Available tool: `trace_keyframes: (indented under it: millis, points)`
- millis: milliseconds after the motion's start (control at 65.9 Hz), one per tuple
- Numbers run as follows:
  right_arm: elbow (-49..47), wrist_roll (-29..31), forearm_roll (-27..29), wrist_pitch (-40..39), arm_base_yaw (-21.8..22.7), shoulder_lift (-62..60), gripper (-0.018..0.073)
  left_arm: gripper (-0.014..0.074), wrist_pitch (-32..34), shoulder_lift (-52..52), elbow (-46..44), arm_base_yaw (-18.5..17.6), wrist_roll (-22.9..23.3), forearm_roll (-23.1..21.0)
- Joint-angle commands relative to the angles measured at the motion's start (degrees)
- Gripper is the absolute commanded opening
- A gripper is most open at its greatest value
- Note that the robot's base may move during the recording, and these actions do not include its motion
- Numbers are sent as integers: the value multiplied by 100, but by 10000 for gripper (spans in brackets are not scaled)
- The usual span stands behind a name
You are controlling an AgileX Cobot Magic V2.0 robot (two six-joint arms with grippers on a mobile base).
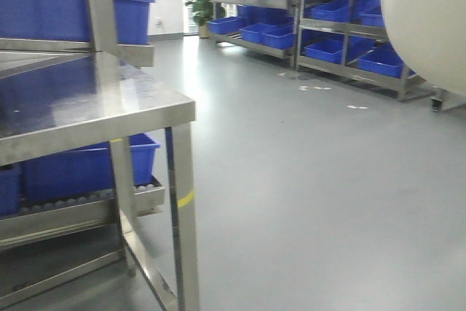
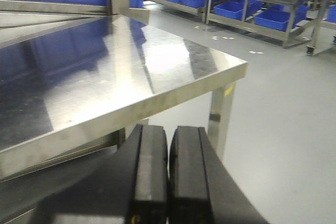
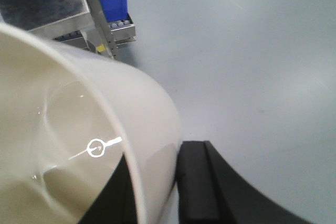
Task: Move white bin to right shelf second layer
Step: 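Drive backward and turn away from the table holding the bin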
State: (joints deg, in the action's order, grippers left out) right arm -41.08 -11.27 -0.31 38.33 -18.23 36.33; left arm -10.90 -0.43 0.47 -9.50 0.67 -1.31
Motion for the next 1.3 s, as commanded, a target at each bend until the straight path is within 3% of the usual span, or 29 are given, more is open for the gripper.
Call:
trace_keyframes:
  millis: [0,1290]
  points:
    - [-179,27,-22,-508,27,-5,53,85,518,-83,156,-38,56,-7]
    - [-179,27,-22,-508,27,-5,53,85,518,-83,156,-38,56,-7]
